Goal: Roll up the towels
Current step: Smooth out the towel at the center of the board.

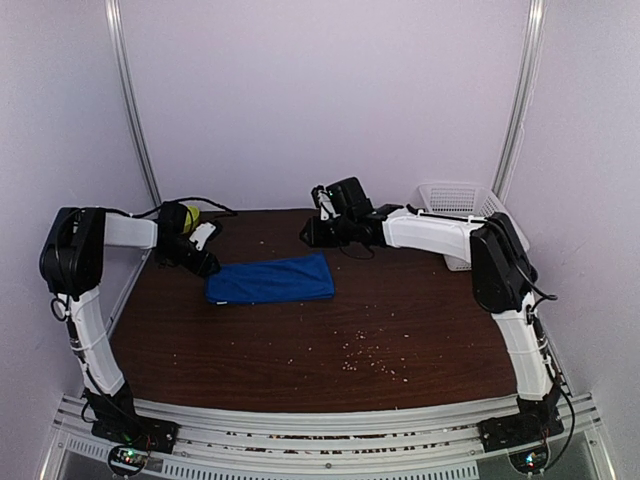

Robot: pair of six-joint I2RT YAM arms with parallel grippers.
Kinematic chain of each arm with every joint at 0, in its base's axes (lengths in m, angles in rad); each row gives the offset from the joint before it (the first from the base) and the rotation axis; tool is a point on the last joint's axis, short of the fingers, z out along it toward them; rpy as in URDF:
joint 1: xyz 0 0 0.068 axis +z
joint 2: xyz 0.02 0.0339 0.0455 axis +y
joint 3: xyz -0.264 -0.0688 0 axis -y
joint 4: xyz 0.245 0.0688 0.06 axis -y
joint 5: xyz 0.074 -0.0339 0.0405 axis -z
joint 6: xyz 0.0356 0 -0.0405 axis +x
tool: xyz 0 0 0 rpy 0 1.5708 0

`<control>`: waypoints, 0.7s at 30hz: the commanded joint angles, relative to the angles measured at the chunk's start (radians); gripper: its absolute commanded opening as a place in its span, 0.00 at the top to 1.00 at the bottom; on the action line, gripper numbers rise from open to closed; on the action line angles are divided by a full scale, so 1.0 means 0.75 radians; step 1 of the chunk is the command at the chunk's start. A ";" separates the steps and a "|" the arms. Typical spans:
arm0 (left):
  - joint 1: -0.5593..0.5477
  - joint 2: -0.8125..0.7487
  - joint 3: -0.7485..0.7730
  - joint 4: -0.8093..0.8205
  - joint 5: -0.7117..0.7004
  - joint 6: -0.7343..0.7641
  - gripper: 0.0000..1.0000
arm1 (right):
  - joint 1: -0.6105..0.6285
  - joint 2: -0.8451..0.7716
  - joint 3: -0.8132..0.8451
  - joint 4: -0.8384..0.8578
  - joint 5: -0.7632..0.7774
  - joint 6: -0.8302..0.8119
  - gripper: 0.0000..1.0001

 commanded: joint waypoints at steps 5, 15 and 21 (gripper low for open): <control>0.011 -0.066 0.023 -0.002 0.038 0.049 0.62 | -0.015 0.193 0.112 0.001 0.032 0.008 0.76; 0.006 0.038 0.029 0.019 0.025 0.049 0.73 | -0.077 0.296 0.058 0.194 0.031 0.091 0.81; -0.003 0.082 -0.005 0.077 -0.084 0.039 0.76 | -0.083 0.254 -0.017 0.296 -0.049 0.124 0.81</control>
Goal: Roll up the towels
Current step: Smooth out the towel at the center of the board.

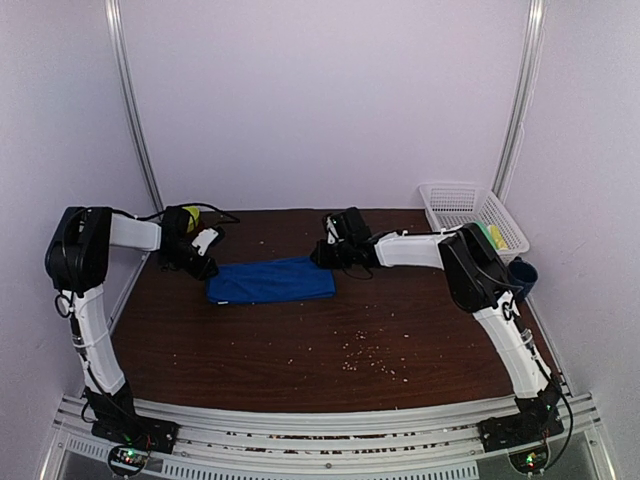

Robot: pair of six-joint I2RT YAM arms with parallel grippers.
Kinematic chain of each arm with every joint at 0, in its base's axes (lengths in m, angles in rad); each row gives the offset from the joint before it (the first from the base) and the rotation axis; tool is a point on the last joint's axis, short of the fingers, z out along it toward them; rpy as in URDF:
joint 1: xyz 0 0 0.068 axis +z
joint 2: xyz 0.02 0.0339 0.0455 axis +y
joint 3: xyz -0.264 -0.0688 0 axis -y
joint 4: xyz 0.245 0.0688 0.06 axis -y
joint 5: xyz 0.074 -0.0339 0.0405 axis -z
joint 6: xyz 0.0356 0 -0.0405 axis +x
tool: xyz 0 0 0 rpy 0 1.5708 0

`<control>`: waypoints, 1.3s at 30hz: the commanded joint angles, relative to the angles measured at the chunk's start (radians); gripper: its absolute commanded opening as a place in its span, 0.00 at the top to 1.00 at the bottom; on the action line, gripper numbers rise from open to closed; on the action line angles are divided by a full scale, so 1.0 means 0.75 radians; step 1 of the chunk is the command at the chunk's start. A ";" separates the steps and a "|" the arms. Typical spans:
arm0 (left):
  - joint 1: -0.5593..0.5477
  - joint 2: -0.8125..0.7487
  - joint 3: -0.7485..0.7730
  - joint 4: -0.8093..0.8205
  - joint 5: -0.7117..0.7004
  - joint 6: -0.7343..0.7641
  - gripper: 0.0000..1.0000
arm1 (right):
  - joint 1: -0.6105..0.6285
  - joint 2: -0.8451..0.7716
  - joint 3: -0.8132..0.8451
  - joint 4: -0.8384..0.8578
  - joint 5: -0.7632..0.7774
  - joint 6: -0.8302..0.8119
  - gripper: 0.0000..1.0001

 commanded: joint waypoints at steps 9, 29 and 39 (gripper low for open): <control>-0.002 0.035 -0.050 0.106 -0.109 0.000 0.78 | -0.007 0.001 0.048 0.017 0.058 0.023 0.80; 0.001 0.033 -0.091 0.125 -0.214 -0.013 0.74 | -0.007 0.067 0.076 -0.242 0.345 -0.063 0.85; 0.008 0.043 -0.085 0.112 -0.252 -0.049 0.70 | 0.028 0.085 0.130 -0.453 0.589 -0.236 0.84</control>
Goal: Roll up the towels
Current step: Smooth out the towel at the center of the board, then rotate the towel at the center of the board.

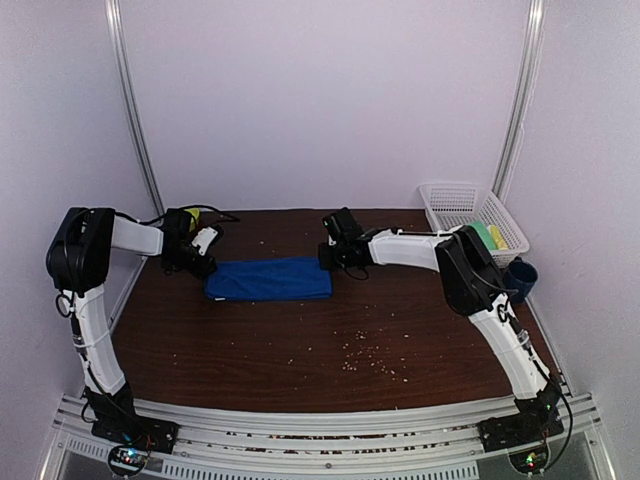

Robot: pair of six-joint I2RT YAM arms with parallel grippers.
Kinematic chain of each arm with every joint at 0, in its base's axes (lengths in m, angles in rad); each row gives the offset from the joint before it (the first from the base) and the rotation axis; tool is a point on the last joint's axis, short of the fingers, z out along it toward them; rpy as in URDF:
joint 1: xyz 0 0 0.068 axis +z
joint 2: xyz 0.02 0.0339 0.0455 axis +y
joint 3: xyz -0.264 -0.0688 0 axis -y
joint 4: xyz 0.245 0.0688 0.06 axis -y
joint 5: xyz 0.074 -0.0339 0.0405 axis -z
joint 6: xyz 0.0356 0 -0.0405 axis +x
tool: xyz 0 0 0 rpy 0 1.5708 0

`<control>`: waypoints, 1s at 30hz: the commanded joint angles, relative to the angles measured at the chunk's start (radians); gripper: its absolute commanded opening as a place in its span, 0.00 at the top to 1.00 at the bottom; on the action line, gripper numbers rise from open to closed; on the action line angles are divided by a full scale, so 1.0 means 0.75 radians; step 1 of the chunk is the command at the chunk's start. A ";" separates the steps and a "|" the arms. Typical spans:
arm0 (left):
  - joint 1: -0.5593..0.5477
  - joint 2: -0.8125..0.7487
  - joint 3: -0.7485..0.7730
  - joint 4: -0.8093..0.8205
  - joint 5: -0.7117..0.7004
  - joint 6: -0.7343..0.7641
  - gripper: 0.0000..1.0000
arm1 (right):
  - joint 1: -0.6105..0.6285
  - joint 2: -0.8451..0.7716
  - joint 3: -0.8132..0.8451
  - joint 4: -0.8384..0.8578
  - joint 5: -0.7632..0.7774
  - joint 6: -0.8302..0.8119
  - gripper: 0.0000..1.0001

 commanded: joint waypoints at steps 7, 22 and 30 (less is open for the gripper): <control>0.019 0.006 0.124 -0.173 -0.037 -0.024 0.04 | 0.004 -0.082 -0.036 -0.183 0.162 -0.085 0.78; 0.088 -0.441 0.069 -0.363 -0.038 0.070 0.02 | 0.078 -0.310 -0.144 -0.240 0.252 -0.443 0.32; 0.168 -0.792 -0.257 -0.510 0.079 0.258 0.02 | 0.090 -0.138 0.002 -0.312 0.332 -0.566 0.00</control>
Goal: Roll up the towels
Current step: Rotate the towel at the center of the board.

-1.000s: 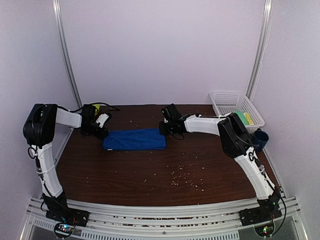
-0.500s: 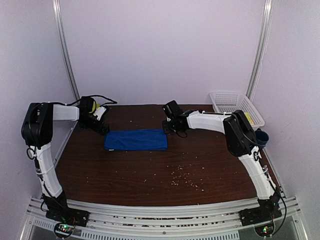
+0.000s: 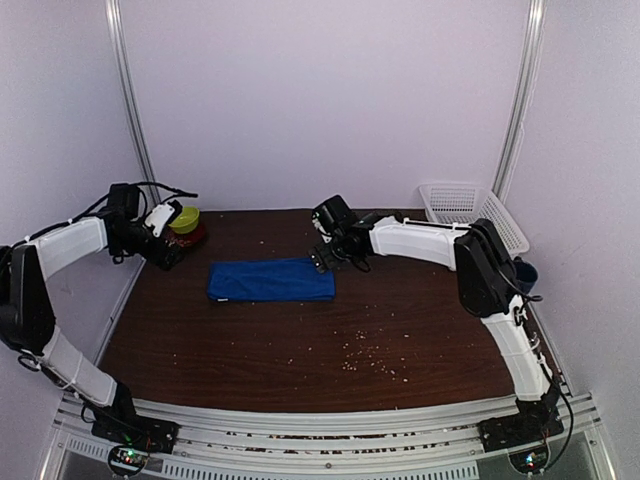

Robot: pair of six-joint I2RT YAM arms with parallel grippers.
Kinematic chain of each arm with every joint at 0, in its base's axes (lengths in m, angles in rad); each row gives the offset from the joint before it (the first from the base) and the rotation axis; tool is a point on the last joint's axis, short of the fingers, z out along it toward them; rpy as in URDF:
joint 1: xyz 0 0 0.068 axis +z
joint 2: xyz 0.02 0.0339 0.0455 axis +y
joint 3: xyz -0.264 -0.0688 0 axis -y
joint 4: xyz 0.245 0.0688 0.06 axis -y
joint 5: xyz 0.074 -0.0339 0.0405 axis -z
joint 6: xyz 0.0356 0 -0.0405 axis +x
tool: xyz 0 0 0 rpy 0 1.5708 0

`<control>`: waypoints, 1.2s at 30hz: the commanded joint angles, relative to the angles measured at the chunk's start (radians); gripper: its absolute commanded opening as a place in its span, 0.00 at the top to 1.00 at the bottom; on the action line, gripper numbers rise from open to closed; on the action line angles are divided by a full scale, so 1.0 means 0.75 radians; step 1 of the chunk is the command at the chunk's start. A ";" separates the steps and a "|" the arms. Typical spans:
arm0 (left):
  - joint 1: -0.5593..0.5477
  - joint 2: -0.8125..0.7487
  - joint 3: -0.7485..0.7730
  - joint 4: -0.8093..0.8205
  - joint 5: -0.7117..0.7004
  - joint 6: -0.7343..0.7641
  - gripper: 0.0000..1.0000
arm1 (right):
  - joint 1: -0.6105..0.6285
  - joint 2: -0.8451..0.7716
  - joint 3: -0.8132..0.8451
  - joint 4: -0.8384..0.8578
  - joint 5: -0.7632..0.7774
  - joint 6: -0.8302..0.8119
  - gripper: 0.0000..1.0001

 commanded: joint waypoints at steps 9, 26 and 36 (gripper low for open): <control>0.015 -0.267 -0.316 -0.026 0.112 0.093 0.02 | -0.001 0.165 0.101 -0.067 0.288 -0.114 0.00; 0.017 -0.317 -0.376 0.009 0.128 0.087 0.02 | 0.228 -0.543 -1.028 -0.120 0.031 0.187 0.00; 0.017 -0.335 -0.391 0.011 0.144 0.085 0.02 | 0.388 -0.792 -0.877 -0.256 0.333 0.248 0.00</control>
